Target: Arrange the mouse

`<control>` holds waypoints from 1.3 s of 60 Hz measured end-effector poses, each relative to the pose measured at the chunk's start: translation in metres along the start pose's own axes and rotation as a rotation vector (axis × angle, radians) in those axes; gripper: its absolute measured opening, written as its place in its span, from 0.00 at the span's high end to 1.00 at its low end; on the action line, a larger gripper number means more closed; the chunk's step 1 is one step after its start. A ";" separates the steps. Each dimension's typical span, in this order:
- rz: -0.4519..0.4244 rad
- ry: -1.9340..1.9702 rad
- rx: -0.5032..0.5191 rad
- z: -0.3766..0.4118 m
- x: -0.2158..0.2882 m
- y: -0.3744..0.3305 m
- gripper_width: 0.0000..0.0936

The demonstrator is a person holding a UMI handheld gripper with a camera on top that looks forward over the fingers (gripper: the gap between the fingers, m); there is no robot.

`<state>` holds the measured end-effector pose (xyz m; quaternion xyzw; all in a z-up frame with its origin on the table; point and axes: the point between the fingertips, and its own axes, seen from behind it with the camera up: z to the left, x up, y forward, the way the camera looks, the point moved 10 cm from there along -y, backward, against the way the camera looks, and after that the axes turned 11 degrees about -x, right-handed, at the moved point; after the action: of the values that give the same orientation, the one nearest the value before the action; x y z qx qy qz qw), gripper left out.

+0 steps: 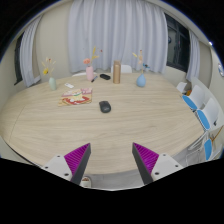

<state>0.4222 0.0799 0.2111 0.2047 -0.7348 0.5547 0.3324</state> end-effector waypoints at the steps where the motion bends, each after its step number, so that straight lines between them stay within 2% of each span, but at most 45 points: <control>1: -0.004 0.000 0.003 0.000 0.000 0.000 0.09; 24: -0.066 -0.059 0.041 0.028 0.011 0.060 0.09; 40: -0.122 -0.052 0.037 0.049 0.041 0.129 0.09; 78: -0.093 -0.053 0.033 0.090 0.091 0.280 0.09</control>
<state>0.1474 0.0849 0.0714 0.2587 -0.7239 0.5449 0.3349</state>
